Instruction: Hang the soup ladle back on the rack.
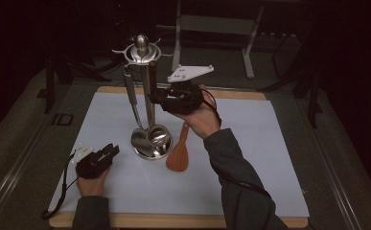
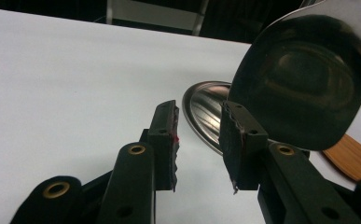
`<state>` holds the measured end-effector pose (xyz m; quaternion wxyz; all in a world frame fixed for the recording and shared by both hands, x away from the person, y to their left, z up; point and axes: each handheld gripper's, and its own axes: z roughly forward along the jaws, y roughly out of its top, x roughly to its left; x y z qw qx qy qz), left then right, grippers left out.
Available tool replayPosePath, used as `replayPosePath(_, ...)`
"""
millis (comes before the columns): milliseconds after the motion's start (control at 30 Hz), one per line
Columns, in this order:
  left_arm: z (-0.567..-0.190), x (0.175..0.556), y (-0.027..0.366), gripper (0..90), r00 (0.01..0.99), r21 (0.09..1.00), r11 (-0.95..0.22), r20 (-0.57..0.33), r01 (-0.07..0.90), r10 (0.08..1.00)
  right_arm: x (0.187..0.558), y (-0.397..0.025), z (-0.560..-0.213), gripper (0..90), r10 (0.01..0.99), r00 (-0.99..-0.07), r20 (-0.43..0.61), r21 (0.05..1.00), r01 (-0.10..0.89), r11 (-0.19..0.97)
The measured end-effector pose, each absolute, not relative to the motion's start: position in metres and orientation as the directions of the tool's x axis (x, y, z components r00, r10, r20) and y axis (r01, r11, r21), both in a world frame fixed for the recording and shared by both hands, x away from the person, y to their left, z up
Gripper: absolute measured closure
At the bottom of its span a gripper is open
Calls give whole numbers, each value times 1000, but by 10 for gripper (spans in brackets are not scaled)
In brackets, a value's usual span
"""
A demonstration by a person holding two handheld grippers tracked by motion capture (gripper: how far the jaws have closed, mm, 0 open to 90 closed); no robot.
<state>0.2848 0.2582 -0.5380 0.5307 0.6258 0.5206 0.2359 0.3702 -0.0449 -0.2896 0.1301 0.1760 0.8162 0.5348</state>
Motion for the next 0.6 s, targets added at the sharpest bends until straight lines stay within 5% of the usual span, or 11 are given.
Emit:
replayPosePath(167,-538,285,258,670,346,910,105,-257,401,902,372,-56,-293,638,420,-907,11,929,164,331)
replayPosePath(600,-538,285,258,666,345,910,105,-257,401,903,375,-82,-303,622,426,-905,8,925,169,341)
